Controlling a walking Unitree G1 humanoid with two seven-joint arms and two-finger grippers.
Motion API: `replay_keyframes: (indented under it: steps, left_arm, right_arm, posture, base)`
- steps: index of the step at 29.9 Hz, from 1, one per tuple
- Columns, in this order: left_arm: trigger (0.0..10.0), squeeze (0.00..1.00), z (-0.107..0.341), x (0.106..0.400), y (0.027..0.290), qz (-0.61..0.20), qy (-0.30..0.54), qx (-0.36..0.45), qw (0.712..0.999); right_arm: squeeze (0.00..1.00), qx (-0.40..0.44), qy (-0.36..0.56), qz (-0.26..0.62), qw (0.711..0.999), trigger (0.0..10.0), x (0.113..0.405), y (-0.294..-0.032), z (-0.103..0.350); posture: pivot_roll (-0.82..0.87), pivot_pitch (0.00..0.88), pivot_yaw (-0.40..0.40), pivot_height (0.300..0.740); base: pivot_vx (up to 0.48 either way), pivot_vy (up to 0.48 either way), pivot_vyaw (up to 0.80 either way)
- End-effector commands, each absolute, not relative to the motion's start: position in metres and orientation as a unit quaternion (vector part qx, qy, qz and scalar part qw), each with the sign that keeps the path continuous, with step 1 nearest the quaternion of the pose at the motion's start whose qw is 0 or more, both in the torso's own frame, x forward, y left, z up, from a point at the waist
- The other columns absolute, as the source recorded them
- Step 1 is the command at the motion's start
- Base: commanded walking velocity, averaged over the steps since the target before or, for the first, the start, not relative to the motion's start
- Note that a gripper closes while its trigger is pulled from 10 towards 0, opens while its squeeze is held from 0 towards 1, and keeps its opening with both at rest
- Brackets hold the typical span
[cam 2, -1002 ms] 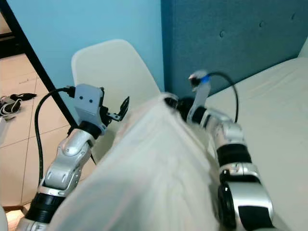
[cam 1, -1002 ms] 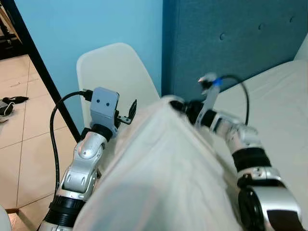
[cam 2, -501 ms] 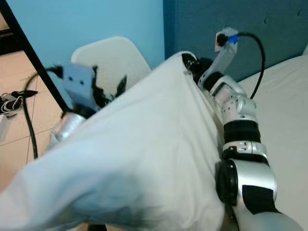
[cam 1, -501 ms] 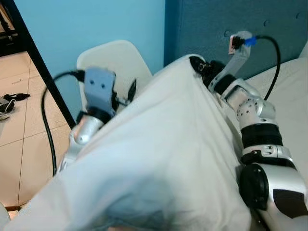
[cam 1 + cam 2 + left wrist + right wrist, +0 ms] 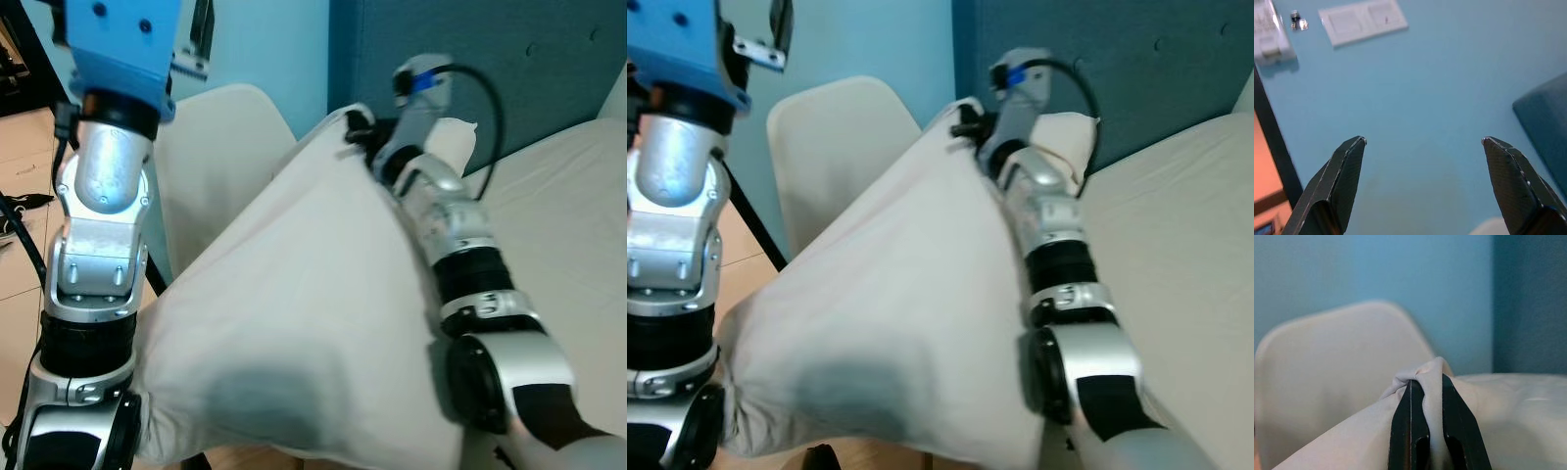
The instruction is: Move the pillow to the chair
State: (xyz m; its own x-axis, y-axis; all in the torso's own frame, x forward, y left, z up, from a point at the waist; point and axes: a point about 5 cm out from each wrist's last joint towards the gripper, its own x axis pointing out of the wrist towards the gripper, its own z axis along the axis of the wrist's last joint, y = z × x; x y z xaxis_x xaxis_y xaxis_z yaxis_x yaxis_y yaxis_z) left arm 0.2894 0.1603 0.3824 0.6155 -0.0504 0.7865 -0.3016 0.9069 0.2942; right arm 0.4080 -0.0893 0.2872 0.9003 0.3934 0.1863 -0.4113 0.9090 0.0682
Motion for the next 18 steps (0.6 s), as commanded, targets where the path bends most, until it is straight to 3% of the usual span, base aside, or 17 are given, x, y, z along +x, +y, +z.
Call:
replay_keyframes:
  steps: [1,5,12,13,14,15,17,18]
  left_arm:
    - [10.0,0.0,0.38,0.29,0.163,0.078,-0.423,0.197,0.881]
    - [10.0,0.0,0.37,0.293,0.157,0.048,-0.402,0.165,0.899]
    - [10.0,0.0,0.354,0.297,0.147,0.021,-0.366,0.143,0.919]
    - [10.0,0.0,0.348,0.3,0.146,0.016,-0.355,0.14,0.924]
    - [10.0,0.0,0.343,0.302,0.145,0.013,-0.345,0.139,0.928]
    - [10.0,0.0,0.333,0.305,0.145,0.009,-0.328,0.137,0.935]
    - [10.0,0.0,0.328,0.307,0.145,0.006,-0.317,0.136,0.939]
    - [10.0,0.0,0.316,0.311,0.144,-0.001,-0.294,0.133,0.946]
  right_arm:
    - [0.0,0.045,-0.1,0.189,0.976,0.0,0.408,-0.083,0.287]
    - [0.0,0.006,-0.061,0.162,0.985,0.0,0.404,-0.059,0.255]
    - [0.0,-0.034,0.01,0.173,0.984,0.0,0.4,-0.047,0.214]
    - [0.0,-0.053,0.045,0.185,0.98,2.9,0.398,-0.047,0.2]
    - [0.62,-0.072,0.076,0.193,0.976,10.0,0.396,-0.048,0.188]
    - [0.77,-0.091,0.098,0.183,0.974,10.0,0.394,-0.056,0.175]
    - [0.77,-0.103,0.108,0.171,0.974,10.0,0.394,-0.061,0.169]
    - [1.0,-0.118,0.121,0.147,0.975,10.0,0.394,-0.075,0.16]
  posture:
    - [-0.15,0.085,0.008,0.52]
    - [-0.14,0.081,-0.002,0.52]
    - [-0.13,0.079,-0.006,0.52]
    - [-0.13,0.079,-0.006,0.52]
    - [-0.13,0.079,-0.006,0.52]
    - [-0.15,0.079,0.0,0.52]
    - [-0.15,0.079,0.0,0.52]
    - [-0.15,0.083,0.003,0.52]
  base:
    - [0.0,0.0,0.0]
    - [0.0,0.0,0.0]
    - [0.0,0.0,0.0]
    - [0.0,0.0,0.0]
    - [0.0,0.0,0.0]
    - [0.0,0.0,0.0]
    - [0.0,0.0,0.0]
    - [0.0,0.0,0.0]
